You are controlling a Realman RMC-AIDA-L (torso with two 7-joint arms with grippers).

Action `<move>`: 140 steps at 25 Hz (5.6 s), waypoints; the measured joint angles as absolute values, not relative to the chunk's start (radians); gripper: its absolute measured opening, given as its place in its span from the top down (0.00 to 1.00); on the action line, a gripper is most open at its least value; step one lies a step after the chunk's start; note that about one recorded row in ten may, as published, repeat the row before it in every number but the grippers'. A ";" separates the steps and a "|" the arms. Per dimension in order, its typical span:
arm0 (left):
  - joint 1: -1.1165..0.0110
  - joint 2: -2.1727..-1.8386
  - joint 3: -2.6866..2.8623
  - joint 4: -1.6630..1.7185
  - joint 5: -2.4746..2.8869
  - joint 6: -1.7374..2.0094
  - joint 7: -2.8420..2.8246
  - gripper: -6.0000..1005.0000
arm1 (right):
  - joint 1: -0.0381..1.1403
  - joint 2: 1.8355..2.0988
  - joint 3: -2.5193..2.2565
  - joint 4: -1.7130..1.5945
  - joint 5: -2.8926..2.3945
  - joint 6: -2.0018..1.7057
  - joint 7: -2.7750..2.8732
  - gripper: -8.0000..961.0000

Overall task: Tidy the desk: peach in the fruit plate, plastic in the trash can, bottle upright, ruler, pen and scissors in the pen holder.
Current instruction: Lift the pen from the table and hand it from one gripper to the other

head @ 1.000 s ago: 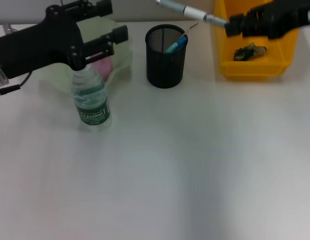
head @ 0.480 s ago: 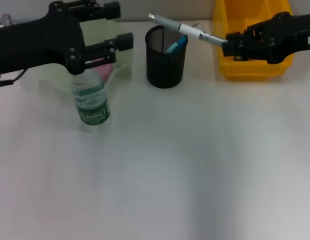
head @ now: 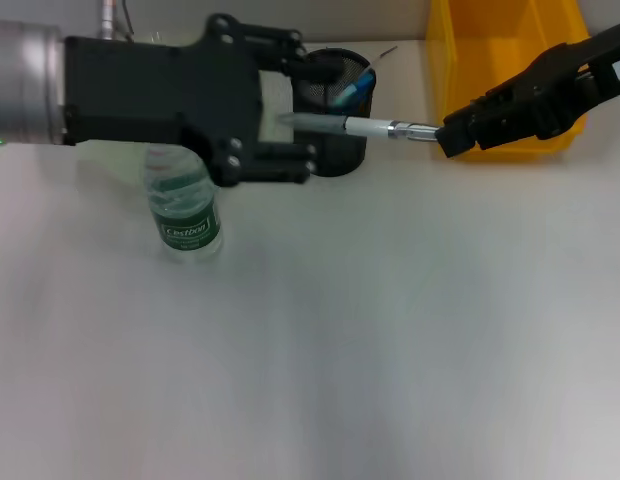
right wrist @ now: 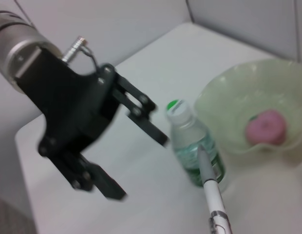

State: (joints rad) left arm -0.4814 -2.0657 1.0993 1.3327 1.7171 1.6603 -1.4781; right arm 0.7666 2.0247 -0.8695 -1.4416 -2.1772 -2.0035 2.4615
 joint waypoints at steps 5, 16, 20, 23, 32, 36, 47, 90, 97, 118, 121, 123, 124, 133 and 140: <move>-0.505 -2.068 1.147 1.334 1.767 1.640 -1.468 0.40 | 0.826 2.013 -0.869 -1.433 -2.183 -2.083 2.558 0.79; -0.499 -2.068 1.192 1.356 1.821 1.599 -1.460 0.40 | 0.824 2.011 -0.864 -1.431 -2.179 -2.102 2.586 0.79; -0.493 -2.070 1.193 1.392 1.852 1.598 -1.465 0.41 | 0.823 2.016 -0.866 -1.431 -2.178 -2.096 2.577 0.79; -0.491 -2.070 1.193 1.404 1.857 1.593 -1.465 0.41 | 0.823 2.018 -0.872 -1.429 -2.178 -2.089 2.575 0.79; -0.488 -2.070 1.206 1.419 1.901 1.574 -1.465 0.41 | 0.828 2.022 -0.869 -1.417 -2.177 -2.074 2.574 0.79; -0.475 -2.070 1.220 1.464 1.939 1.575 -1.466 0.41 | 0.826 2.019 -0.867 -1.399 -2.177 -2.062 2.574 0.79; -0.450 -2.071 1.238 1.523 1.965 1.550 -1.469 0.41 | 0.826 2.022 -0.871 -1.374 -2.177 -2.048 2.567 0.79; -0.448 -2.071 1.321 1.525 2.009 1.490 -1.459 0.68 | 0.852 2.016 -0.873 -1.283 -2.197 -2.028 2.577 0.79; -0.449 -2.071 1.348 1.526 2.024 1.480 -1.463 0.68 | 0.853 2.015 -0.873 -1.275 -2.197 -2.028 2.576 0.79; -0.442 -2.072 1.363 1.524 2.027 1.430 -1.456 0.84 | 0.848 2.017 -0.873 -1.271 -2.194 -2.029 2.567 0.79; -0.438 -2.072 1.363 1.527 2.027 1.428 -1.455 0.84 | 0.856 2.015 -0.868 -1.236 -2.192 -2.036 2.577 0.79; -0.436 -2.071 1.363 1.528 2.027 1.427 -1.455 0.84 | 0.857 2.015 -0.866 -1.231 -2.192 -2.034 2.580 0.79; -0.436 -2.071 1.363 1.528 2.027 1.427 -1.455 0.84 | 0.858 2.015 -0.865 -1.229 -2.193 -2.031 2.583 0.77; -0.425 -2.071 1.372 1.527 2.027 1.410 -1.445 0.84 | 0.855 2.013 -0.863 -1.234 -2.191 -2.033 2.586 0.56; -0.417 -2.071 1.367 1.519 2.029 1.377 -1.442 0.84 | 0.827 2.007 -0.861 -1.300 -2.188 -2.039 2.586 0.42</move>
State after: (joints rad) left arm -0.4166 -2.0707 1.3670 1.5188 2.0294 1.3769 -1.4419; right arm 0.8270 2.0073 -0.8609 -1.2997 -2.1878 -2.0395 2.5862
